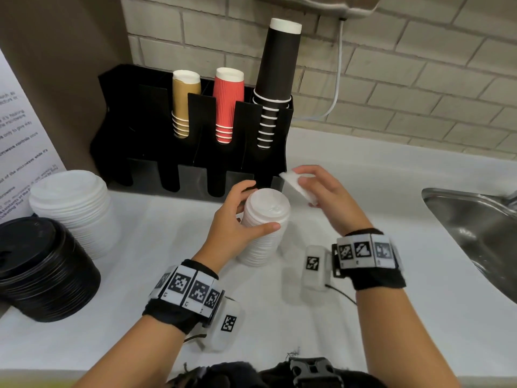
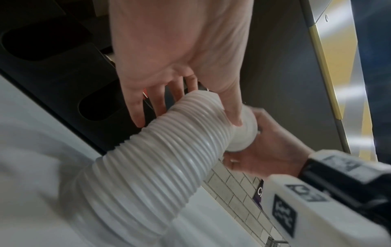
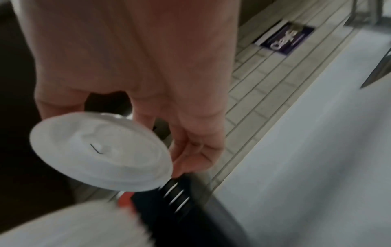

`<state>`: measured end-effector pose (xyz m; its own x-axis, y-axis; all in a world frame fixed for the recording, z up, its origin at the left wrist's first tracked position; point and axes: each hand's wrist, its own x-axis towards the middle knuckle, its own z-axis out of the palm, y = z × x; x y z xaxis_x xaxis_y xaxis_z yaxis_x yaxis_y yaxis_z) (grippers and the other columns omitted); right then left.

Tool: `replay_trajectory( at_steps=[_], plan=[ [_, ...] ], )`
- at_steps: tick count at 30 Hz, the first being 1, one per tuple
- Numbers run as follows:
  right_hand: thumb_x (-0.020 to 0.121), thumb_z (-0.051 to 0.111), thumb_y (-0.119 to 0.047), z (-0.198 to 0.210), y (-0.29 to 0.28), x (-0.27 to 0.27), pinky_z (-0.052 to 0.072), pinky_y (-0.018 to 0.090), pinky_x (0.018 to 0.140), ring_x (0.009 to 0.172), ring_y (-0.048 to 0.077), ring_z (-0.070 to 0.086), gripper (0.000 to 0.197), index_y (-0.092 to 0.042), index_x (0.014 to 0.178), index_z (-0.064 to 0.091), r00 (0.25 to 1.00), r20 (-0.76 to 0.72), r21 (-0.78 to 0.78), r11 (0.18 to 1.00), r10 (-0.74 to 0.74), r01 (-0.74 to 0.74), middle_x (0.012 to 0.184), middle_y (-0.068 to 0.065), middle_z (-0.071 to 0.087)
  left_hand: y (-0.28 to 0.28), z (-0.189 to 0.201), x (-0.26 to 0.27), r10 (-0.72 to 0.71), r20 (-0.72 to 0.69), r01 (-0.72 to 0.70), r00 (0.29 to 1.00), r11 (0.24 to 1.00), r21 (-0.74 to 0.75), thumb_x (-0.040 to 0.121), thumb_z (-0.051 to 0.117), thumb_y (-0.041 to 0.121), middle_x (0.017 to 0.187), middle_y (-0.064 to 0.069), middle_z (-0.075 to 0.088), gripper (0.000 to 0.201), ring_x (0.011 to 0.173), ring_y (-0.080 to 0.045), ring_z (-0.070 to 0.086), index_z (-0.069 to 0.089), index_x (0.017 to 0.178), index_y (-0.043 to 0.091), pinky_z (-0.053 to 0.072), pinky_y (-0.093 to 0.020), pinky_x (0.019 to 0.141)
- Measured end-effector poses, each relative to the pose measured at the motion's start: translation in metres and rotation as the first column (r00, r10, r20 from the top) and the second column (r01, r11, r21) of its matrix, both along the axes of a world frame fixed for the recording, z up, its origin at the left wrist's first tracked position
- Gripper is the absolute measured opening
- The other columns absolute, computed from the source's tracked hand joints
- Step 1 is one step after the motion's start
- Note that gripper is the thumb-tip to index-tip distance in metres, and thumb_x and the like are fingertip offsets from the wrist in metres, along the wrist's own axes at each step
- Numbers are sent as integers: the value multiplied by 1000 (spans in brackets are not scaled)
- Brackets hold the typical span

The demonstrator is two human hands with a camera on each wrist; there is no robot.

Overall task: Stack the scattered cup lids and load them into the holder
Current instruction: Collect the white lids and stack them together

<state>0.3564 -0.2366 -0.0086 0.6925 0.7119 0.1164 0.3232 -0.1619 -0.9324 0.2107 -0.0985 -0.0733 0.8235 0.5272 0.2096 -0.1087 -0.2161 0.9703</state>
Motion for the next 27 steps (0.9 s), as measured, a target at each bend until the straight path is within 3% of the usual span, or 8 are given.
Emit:
replay_trajectory(
  at_steps=[2,4,10,16,19,21,24,27],
  plan=[
    [83,67,-37,-4,11,-17,43,12,79,88,2,58,17,-33,100,67,994,91,33,998,53,-57,92,-11,64,-1,0,-1,3,-11,-3,1000,1000,-25,55,84,43,129,19,55,102,121,-6,53,30,141,35,45,-28,100],
    [84,72,-32,-7,17,-24,43,17,85,100,9,58,17,-35,100,67,979,197,-1,998,56,-57,103,-6,63,-2,0,-1,3,-16,-3,1000,999,-37,54,84,42,126,19,54,113,125,-12,52,19,146,34,46,-34,102],
    [77,77,-37,-18,24,-31,40,16,86,105,1,53,26,-47,96,63,959,269,-63,995,89,-75,107,-9,56,-2,-4,-2,19,-25,-21,999,997,-72,53,85,39,122,21,53,126,125,-11,51,3,149,37,45,-31,103],
    [75,79,-32,-20,21,-33,47,35,96,110,-3,49,33,-39,104,64,956,270,-41,993,118,-111,114,-6,54,-2,-4,-2,24,-43,-26,999,998,-63,55,85,38,122,23,52,119,124,-12,50,9,147,37,43,-30,102],
    [72,81,-30,-21,17,-32,49,39,94,110,-5,48,40,-36,108,64,948,287,-32,990,138,-135,115,-8,53,7,-2,-6,-65,-208,60,976,998,-26,56,86,44,133,15,46,106,128,-12,45,25,143,37,40,-24,98],
    [71,82,-32,-20,15,-30,50,42,94,112,-4,47,43,-36,110,63,945,291,-37,989,149,-145,115,-9,52,15,2,-11,-178,-378,163,909,984,-71,51,82,58,136,16,43,101,126,-11,45,32,137,41,41,-19,85],
    [70,80,-36,-17,14,-29,49,44,95,115,0,46,43,-39,109,61,941,286,-55,984,179,-170,117,-8,51,21,6,-16,-268,-506,205,820,963,-177,52,77,67,140,15,40,104,122,-14,48,27,141,49,49,-30,79],
    [77,77,-33,-16,14,-28,48,38,97,114,-3,45,44,-39,116,58,935,286,-121,976,210,-182,119,-10,48,18,5,-13,-285,-540,197,792,956,-216,72,75,56,140,9,46,93,120,-17,51,20,146,48,53,-33,81]
  ],
)
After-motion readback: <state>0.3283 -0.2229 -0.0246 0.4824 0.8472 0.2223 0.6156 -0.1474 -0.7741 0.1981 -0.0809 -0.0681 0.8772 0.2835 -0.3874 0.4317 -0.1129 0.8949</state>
